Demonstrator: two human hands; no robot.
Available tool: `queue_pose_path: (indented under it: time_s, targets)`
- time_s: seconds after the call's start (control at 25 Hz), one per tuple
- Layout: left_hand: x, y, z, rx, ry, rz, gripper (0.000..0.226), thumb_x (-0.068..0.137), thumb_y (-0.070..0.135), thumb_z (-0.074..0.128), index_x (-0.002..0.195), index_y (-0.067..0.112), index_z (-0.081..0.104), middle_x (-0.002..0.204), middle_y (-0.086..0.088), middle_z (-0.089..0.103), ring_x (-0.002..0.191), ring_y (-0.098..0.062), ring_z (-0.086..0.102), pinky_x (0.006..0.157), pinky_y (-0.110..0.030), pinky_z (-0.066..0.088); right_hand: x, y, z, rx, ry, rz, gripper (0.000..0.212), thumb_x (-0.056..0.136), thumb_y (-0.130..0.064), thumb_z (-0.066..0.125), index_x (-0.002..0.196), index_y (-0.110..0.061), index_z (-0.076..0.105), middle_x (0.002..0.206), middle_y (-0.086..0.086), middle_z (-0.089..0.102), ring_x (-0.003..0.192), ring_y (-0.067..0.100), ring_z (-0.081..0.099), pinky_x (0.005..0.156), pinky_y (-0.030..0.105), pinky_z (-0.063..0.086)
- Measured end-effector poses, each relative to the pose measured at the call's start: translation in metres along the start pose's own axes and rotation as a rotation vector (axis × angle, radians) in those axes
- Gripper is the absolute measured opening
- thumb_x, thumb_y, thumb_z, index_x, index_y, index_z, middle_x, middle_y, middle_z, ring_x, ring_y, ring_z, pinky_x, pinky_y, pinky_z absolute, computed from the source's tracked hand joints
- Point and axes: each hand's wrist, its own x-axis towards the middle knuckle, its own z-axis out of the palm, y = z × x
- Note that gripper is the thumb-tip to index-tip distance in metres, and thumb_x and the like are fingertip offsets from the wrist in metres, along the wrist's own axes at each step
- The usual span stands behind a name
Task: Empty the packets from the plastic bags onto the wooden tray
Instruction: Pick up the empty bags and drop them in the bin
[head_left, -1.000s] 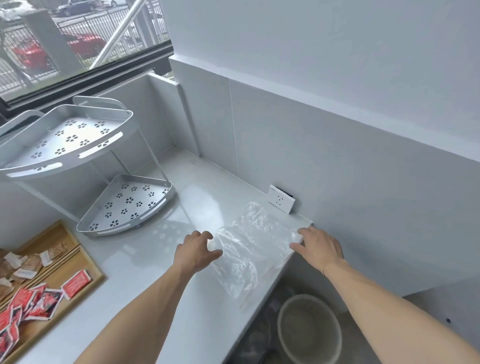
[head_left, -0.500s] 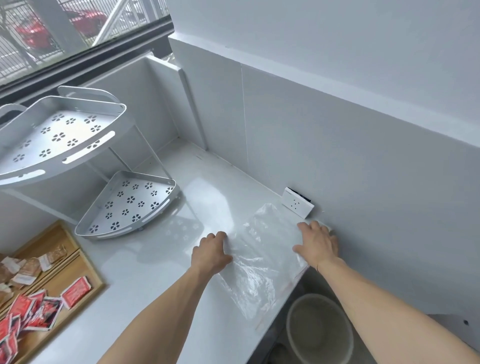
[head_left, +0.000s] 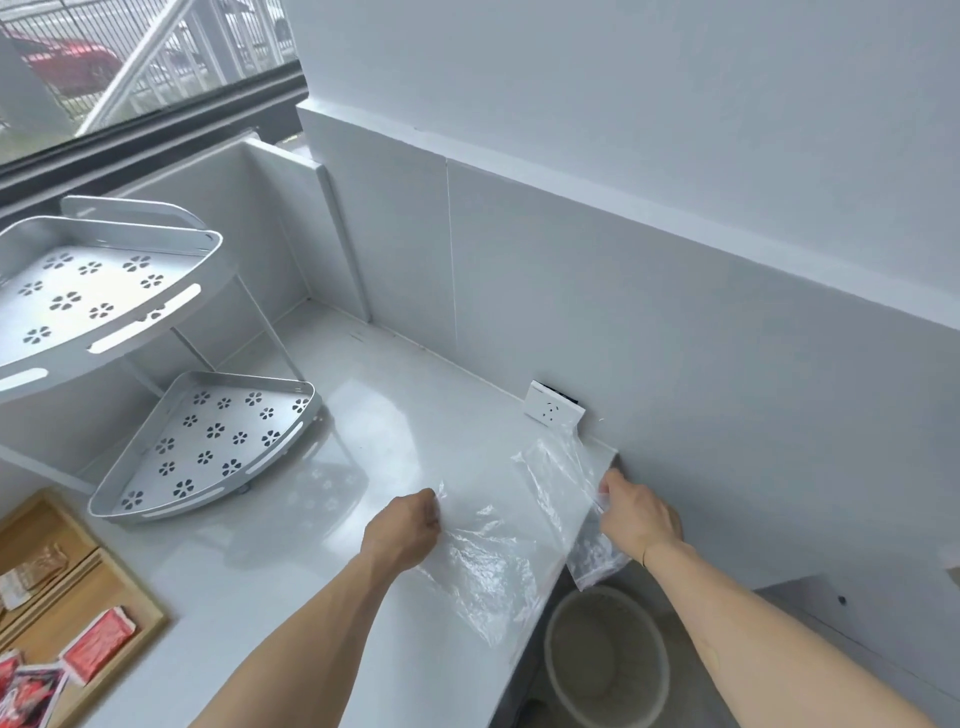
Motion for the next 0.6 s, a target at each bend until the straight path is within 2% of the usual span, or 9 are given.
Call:
queue_pose_path:
  time_s: [0.08,0.16,0.28,0.36,0.48,0.6]
  targets:
    - [-0.001,0.003,-0.001,-0.037,-0.040,0.045,0.016,0.082,0.015,0.044,0.074,0.028,0.045,0.083,0.006,0.061,0.081,-0.021,0.057,0.060,-0.028,0.039,-0.017,0.006,-0.005,-0.010,0.032,0.037,0.024,0.079,-0.010,0.046,0.096,-0.027,0.043,0.091,0.004,0.063,0.078,0.028,0.057,0.069,0.031,0.043]
    - [-0.003,0.010,-0.002,-0.061,-0.072,0.104,0.019,0.082,0.015,0.046,0.071,0.031,0.045,0.080,0.009,0.060,0.080,-0.019,0.057,0.060,-0.027,0.039,-0.036,0.015,-0.010,-0.025,0.072,0.088,0.027,0.080,-0.010,0.047,0.100,-0.028,0.046,0.087,0.003,0.061,0.076,0.029,0.056,0.067,0.030,0.042]
    - [-0.007,0.027,0.001,-0.082,-0.123,0.188,0.019,0.084,0.015,0.048,0.078,0.032,0.054,0.085,0.011,0.063,0.085,-0.016,0.060,0.069,-0.030,0.050,-0.064,0.032,-0.014,-0.028,0.135,0.155,0.036,0.082,-0.009,0.049,0.111,-0.031,0.050,0.092,0.005,0.064,0.074,0.027,0.053,0.067,0.028,0.041]
    - [-0.009,0.042,0.003,-0.101,-0.148,0.230,0.021,0.084,0.013,0.047,0.078,0.029,0.058,0.087,0.009,0.066,0.086,-0.017,0.062,0.075,-0.033,0.053,-0.081,0.046,-0.016,-0.023,0.140,0.205,0.039,0.082,-0.008,0.050,0.113,-0.031,0.052,0.093,0.005,0.066,0.075,0.027,0.055,0.067,0.029,0.044]
    - [-0.017,0.069,0.011,-0.148,-0.180,0.282,0.023,0.085,0.012,0.045,0.072,0.027,0.057,0.085,0.002,0.067,0.080,-0.021,0.062,0.071,-0.032,0.054,-0.105,0.070,-0.017,0.021,0.126,0.292,0.035,0.080,-0.009,0.050,0.108,-0.029,0.054,0.093,0.006,0.067,0.081,0.029,0.061,0.067,0.029,0.045]
    - [-0.025,0.100,0.027,-0.198,-0.194,0.327,0.020,0.088,0.014,0.043,0.077,0.017,0.059,0.084,-0.007,0.067,0.079,-0.031,0.066,0.069,-0.038,0.055,-0.125,0.099,-0.015,0.088,0.114,0.361,0.027,0.081,-0.015,0.054,0.106,-0.027,0.055,0.093,0.005,0.064,0.088,0.031,0.064,0.066,0.027,0.041]
